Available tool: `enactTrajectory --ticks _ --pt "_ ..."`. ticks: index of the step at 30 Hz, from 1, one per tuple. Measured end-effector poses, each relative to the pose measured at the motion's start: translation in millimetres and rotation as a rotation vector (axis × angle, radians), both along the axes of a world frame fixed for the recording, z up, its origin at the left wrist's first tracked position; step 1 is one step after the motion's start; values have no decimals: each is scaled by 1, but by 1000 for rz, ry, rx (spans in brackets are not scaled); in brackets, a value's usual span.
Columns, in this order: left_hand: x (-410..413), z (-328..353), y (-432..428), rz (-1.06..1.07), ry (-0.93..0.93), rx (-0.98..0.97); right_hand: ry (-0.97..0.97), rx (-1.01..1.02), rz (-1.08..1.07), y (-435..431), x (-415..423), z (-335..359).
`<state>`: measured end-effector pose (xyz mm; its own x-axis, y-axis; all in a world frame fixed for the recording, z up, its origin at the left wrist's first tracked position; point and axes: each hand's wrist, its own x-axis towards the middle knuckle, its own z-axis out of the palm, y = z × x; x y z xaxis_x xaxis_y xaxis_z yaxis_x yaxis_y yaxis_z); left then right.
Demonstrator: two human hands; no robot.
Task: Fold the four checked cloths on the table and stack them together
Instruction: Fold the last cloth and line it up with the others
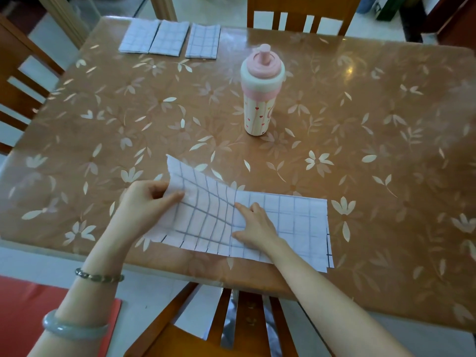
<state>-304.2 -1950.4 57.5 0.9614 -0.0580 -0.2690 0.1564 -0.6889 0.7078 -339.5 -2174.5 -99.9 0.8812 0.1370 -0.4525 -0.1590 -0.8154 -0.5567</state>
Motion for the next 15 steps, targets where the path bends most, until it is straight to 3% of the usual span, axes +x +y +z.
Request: enactTrajectory --ticks 7,11,15 --pt "-17 9 -73 -163 -62 -39 10 114 -57 -7 1 -1" --pt "-31 8 -123 -215 -86 -58 -45 406 -466 -44 -7 11" --pt "-41 -6 -162 -249 -77 -87 -139 451 -743 -109 -29 25"
